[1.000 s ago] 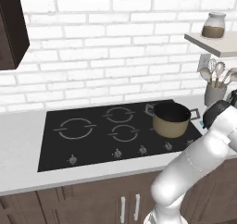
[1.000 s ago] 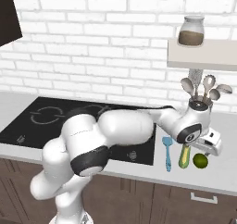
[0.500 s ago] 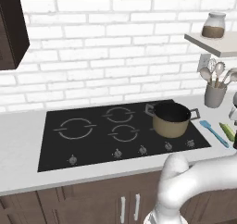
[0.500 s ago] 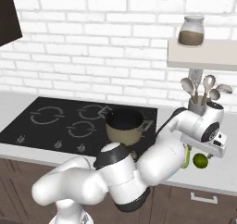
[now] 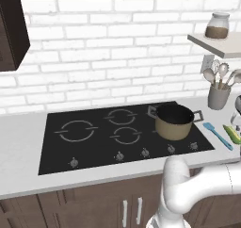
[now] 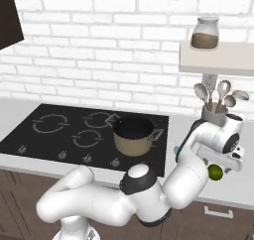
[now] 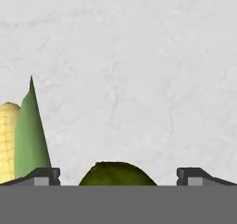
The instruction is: Put the corn and lime in the pot. Retrieve the spatula and lightly stir the vegetables in the pot.
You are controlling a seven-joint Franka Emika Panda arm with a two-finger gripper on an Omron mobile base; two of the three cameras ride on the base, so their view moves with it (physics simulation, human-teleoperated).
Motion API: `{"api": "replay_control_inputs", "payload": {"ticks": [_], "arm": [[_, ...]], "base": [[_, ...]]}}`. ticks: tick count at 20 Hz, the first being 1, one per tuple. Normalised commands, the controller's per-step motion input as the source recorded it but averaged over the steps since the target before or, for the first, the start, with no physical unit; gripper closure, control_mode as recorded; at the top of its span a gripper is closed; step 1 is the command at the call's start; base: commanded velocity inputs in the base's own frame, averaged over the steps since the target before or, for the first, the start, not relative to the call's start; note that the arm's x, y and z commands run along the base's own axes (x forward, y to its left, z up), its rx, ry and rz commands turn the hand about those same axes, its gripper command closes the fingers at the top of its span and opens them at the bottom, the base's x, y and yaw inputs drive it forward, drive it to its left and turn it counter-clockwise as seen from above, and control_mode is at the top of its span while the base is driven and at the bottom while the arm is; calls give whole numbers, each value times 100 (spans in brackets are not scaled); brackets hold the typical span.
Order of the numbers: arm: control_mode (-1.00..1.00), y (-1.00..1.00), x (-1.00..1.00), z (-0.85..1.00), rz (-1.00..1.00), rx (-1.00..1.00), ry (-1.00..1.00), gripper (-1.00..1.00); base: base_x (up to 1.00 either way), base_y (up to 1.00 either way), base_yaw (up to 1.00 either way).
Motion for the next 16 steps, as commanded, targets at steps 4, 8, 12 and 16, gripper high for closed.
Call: {"api": "replay_control_inputs", "payload": {"ticks": [4, 8, 12, 16], "arm": [[-100, -15, -2, -26, 3, 0, 4, -100], [-100, -22, -23, -17, 1, 0, 0, -100], [-100, -11, -33, -10, 2, 0, 0, -100], [-100, 0, -18, -6, 6, 0, 0, -100]], "base": [[0, 0, 0], [0, 0, 0], [0, 0, 0], [0, 0, 0]]}}
